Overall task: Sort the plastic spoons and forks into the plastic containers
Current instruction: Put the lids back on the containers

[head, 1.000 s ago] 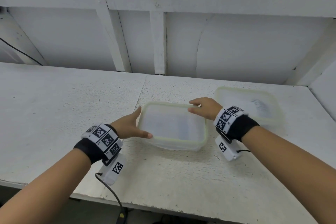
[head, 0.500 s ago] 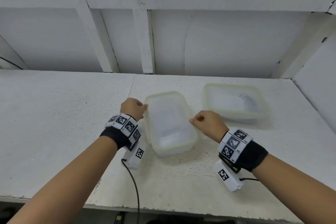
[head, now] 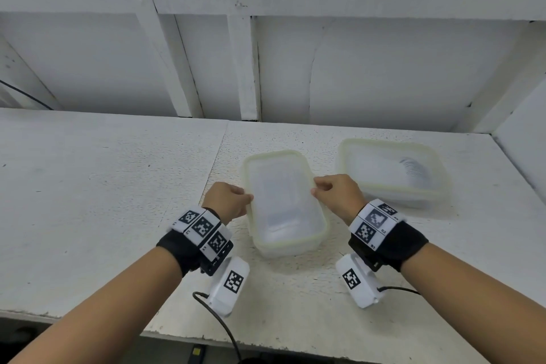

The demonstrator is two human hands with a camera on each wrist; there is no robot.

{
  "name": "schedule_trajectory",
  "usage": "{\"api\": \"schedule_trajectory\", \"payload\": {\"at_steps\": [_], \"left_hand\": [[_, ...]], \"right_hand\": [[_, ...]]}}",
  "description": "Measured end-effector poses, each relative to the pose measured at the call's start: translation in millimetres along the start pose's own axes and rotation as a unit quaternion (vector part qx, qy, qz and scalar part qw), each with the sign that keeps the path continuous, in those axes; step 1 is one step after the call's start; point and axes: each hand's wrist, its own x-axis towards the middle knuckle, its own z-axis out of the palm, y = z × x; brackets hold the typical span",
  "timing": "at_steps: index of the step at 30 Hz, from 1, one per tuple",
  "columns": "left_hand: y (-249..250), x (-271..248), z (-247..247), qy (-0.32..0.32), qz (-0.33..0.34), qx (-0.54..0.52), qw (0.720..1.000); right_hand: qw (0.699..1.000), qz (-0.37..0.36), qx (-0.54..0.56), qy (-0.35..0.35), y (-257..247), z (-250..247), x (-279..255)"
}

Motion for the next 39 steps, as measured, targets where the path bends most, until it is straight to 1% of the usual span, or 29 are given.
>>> {"api": "schedule_trajectory", "payload": {"at_steps": [6, 9, 11, 14, 15, 18, 24, 27, 28, 30, 32, 34, 35, 37, 39], "left_hand": [[-2.6, 2.6, -2.3, -0.012, -0.005, -0.030, 0.999], [-0.2, 2.0, -5.8, -0.027, -0.002, -0.014, 1.000], [4.2, 3.1, -11.3, -0.053, -0.007, 0.016, 0.998], [11.2, 7.9, -19.6, -0.103, -0.016, 0.037, 0.994], [12.9, 10.1, -21.2, -0.115, -0.015, 0.044, 0.992], [14.5, 12.2, -19.4, -0.136, -0.014, 0.037, 0.990], [10.7, 7.5, -14.8, -0.140, -0.011, -0.022, 0.990], [9.9, 7.0, -15.9, -0.141, -0.013, -0.028, 0.990], [10.6, 7.1, -17.2, -0.145, -0.011, -0.013, 0.989], [14.8, 8.7, -21.3, -0.156, 0.010, 0.073, 0.985], [22.0, 12.7, -27.6, -0.173, 0.037, 0.193, 0.965], [30.4, 21.2, -32.7, -0.172, 0.054, 0.276, 0.944], [34.9, 27.6, -34.2, -0.164, 0.061, 0.295, 0.939], [46.7, 41.6, -33.4, -0.151, 0.082, 0.304, 0.937], [59.1, 54.3, -27.1, -0.147, 0.107, 0.294, 0.939]], "right_hand": [[0.993, 0.013, 0.113, -0.013, 5.7, 1.0, -0.5], [0.995, 0.018, 0.091, -0.032, 4.5, -2.4, 8.0], [0.996, 0.018, 0.065, -0.056, -0.9, -4.9, 13.2], [0.996, -0.022, 0.003, -0.088, -13.1, -5.5, 18.5], [0.995, -0.035, 0.003, -0.098, -15.5, -4.6, 20.7], [0.993, -0.048, 0.041, -0.100, -19.2, -4.6, 24.8], [0.986, -0.030, 0.140, -0.083, -9.2, 0.4, 28.5], [0.984, -0.048, 0.133, -0.104, -8.9, -2.2, 27.8], [0.986, -0.051, 0.112, -0.114, -9.4, -4.5, 26.6], [0.987, -0.051, 0.066, -0.136, -9.2, -9.3, 21.4], [0.990, -0.037, 0.014, -0.138, -6.4, -13.7, 8.2], [0.989, -0.017, -0.051, -0.136, 0.2, -19.9, -12.8], [0.986, -0.003, -0.067, -0.150, 5.0, -22.5, -24.2], [0.978, 0.035, -0.066, -0.192, 14.0, -25.6, -45.8], [0.971, 0.072, -0.021, -0.226, 21.7, -22.0, -57.6]]}}
